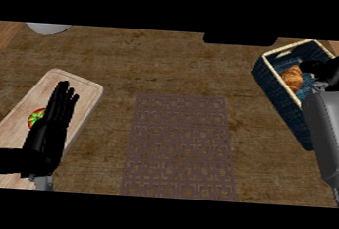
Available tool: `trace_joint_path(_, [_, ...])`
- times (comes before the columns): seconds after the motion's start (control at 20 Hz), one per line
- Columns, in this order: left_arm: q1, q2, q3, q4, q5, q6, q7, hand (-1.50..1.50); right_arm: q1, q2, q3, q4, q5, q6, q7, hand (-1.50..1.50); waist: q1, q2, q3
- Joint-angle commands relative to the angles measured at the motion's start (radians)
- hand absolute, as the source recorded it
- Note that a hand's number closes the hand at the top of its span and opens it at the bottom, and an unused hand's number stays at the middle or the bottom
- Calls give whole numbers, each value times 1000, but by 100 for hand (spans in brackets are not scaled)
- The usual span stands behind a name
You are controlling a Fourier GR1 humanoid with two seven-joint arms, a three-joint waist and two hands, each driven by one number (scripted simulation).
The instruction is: Pick the croissant from the placemat and place it in the basket
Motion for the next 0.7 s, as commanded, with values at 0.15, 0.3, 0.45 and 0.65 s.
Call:
trace_joint_path(0.15, [-38, -19, -2, 60, -29, 20, -43, 0, 85, 63, -36, -245, 224, 107, 262, -150, -12, 0, -1])
trace_joint_path(0.3, [-12, 4, 14, 19, 16, -17, -6, 0, 77, 69, -76, -369, 286, 219, 275, -150, -8, -5, -1])
trace_joint_path(0.45, [-13, 1, 9, 29, 0, -6, -7, 0, 119, 97, -131, -511, 332, 219, 269, -150, -22, -8, 0])
trace_joint_path(0.65, [-16, 7, 17, 25, 2, -5, 11, 0, 212, 160, -168, -760, 362, 263, 199, -150, -22, -7, 0])
